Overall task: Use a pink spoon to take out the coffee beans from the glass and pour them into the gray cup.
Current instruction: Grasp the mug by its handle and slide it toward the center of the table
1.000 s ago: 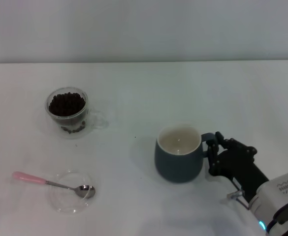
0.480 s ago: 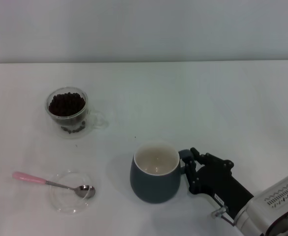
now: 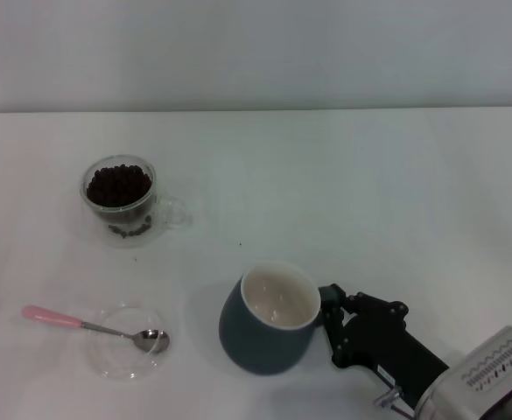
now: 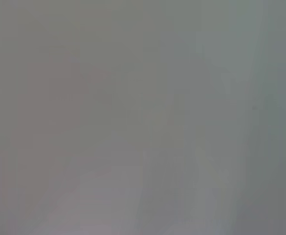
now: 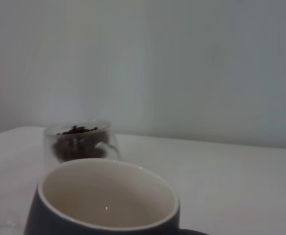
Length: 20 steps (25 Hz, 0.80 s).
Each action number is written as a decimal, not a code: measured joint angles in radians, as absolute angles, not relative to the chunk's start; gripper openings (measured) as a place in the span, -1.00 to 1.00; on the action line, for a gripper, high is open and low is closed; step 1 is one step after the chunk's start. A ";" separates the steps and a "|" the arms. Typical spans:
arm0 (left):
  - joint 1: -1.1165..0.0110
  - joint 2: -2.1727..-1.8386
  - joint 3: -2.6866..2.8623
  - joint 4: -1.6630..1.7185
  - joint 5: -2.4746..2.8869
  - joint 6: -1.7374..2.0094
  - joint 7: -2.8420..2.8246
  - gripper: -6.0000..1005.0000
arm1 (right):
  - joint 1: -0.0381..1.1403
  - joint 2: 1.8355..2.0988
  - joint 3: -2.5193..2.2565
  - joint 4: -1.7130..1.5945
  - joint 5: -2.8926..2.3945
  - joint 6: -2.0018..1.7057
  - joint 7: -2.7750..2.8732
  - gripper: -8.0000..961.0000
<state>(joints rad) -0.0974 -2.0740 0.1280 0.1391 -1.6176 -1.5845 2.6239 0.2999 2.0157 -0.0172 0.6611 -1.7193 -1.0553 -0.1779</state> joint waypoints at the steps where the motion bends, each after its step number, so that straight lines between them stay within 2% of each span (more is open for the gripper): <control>1: -0.099 -2.074 0.128 0.139 -1.617 -1.585 2.622 0.72 | 0.300 2.016 -0.022 0.660 -1.726 -1.056 -0.184 -0.72; 7: -0.104 -2.074 0.129 0.140 -1.602 -1.585 2.614 0.72 | 0.297 2.014 -0.033 0.653 -1.749 -1.065 -0.194 -0.76; 20: -0.100 -2.072 0.129 0.140 -1.601 -1.585 2.614 0.72 | 0.299 2.014 -0.032 0.651 -1.827 -1.083 -0.203 -0.61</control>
